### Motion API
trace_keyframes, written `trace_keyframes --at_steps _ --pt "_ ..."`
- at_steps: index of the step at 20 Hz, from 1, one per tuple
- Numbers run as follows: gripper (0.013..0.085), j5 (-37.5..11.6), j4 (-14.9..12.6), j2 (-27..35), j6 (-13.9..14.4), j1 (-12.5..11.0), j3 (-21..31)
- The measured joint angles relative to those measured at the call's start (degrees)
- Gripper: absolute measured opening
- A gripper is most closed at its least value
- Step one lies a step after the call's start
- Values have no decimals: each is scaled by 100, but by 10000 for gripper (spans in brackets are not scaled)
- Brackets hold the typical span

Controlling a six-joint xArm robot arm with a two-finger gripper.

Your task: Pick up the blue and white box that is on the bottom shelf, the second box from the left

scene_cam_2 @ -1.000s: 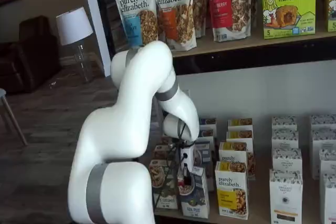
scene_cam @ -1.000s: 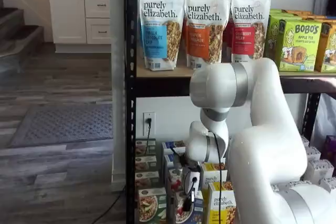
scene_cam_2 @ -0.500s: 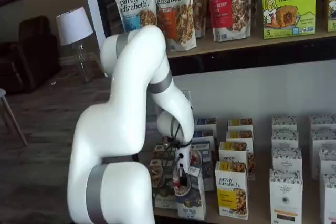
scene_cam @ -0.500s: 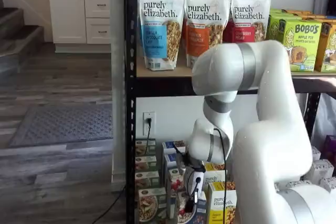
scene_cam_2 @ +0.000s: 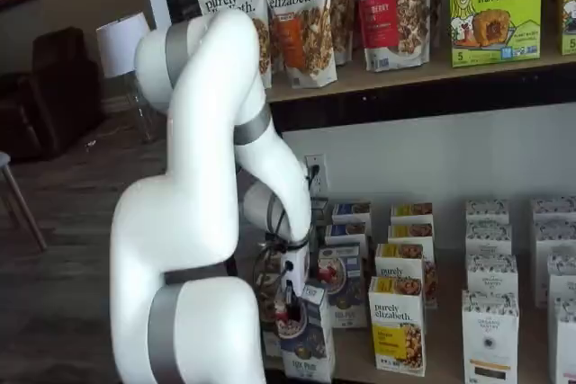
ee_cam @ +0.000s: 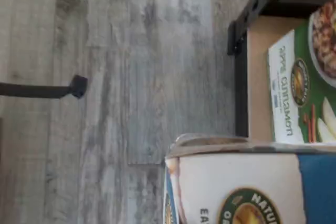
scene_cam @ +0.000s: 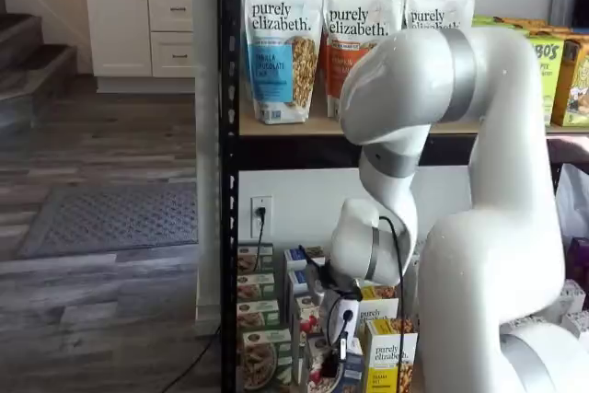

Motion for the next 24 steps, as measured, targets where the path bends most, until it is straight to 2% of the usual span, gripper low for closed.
trace_keyframes --at_steps 6,10,12,18,24 --pt "410 234 -587 -771 669 91 607" --pt "410 501 -547 -1293 760 182 884" --pt "410 583 -648 -1555 929 236 1017" --pt "410 782 -1516 -2261 1904 387 1342" --pt "410 1424 -1658 -3007 2188 478 1491"
